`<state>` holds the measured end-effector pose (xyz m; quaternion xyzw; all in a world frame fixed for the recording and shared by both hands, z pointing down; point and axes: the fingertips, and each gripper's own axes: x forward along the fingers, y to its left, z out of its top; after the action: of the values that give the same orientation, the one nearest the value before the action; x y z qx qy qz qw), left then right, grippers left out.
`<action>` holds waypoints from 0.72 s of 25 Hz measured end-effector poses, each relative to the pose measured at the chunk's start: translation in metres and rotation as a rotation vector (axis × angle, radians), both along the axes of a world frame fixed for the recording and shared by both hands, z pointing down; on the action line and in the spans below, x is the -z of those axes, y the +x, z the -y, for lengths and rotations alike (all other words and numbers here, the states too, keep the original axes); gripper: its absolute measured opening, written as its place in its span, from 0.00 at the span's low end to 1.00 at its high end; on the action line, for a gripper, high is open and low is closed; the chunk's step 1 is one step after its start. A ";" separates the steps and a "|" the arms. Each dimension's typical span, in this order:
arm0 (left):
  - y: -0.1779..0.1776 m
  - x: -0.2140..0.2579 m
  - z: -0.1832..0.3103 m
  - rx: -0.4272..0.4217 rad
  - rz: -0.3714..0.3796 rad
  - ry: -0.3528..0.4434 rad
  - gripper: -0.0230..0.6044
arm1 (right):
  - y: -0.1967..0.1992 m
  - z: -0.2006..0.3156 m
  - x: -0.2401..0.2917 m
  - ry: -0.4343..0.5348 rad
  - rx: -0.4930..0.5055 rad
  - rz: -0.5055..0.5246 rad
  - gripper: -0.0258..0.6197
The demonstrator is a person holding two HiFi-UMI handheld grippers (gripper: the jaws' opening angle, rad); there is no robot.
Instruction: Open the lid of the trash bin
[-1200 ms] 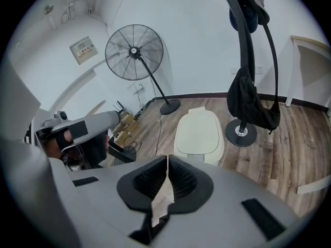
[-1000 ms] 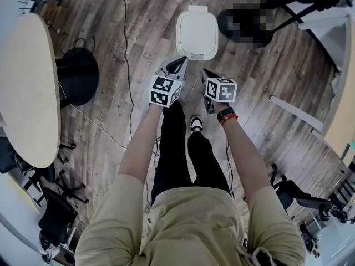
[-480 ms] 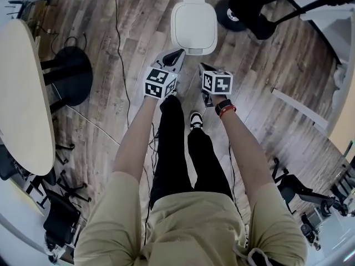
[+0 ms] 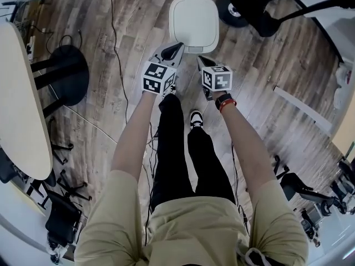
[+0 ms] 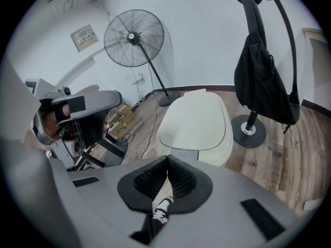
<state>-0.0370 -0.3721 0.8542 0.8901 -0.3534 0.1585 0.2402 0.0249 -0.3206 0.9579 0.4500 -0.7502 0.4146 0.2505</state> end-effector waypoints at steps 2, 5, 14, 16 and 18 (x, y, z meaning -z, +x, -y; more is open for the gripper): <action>-0.001 -0.009 0.002 0.003 0.000 -0.006 0.08 | 0.000 0.004 -0.011 0.026 0.012 0.010 0.06; 0.000 -0.021 0.005 0.004 0.005 -0.010 0.07 | 0.006 0.008 -0.024 0.021 -0.015 0.013 0.06; 0.009 -0.046 0.005 -0.001 0.020 -0.037 0.08 | 0.013 0.021 -0.047 0.018 -0.029 0.005 0.06; 0.011 -0.048 0.010 0.001 0.025 -0.036 0.07 | 0.013 0.025 -0.052 0.017 -0.026 0.005 0.06; 0.013 -0.050 0.015 -0.003 0.031 -0.032 0.08 | 0.014 0.028 -0.057 0.011 -0.026 0.003 0.06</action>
<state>-0.0239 -0.3874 0.9046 0.8842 -0.3532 0.1784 0.2484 0.0387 -0.3484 1.0152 0.4606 -0.7470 0.4142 0.2415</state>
